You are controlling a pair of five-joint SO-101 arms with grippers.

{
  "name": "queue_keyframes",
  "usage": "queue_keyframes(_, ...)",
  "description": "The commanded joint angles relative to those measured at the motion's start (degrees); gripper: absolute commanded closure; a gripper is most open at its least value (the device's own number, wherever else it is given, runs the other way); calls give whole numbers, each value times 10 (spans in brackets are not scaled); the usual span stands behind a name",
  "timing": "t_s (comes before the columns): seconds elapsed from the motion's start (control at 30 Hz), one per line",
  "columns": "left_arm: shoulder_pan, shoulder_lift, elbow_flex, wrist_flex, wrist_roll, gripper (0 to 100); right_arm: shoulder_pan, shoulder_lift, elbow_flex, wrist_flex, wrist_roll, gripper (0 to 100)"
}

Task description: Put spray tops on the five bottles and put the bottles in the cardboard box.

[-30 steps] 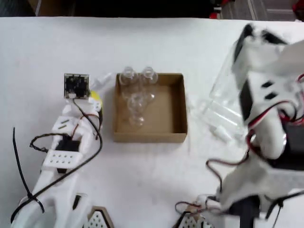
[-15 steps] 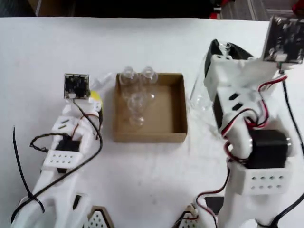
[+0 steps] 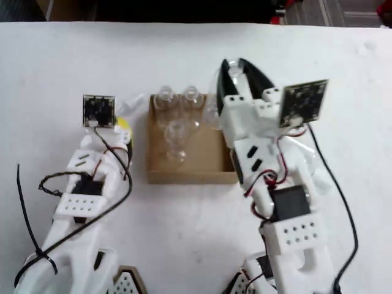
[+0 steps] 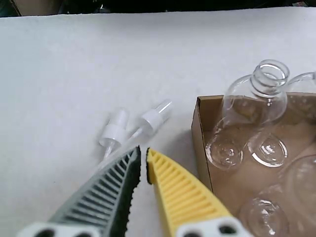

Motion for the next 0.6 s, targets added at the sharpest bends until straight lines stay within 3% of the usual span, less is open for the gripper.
queue_keyframes(0.0,4,0,-2,-18,-5,976,-2,25,42,-121,0,982)
queue_keyframes(0.17,4,0,-3,-18,-5,976,-1,60,99,-239,0,982)
queue_keyframes(0.57,4,0,-3,-18,-5,976,48,201,131,-352,0,982)
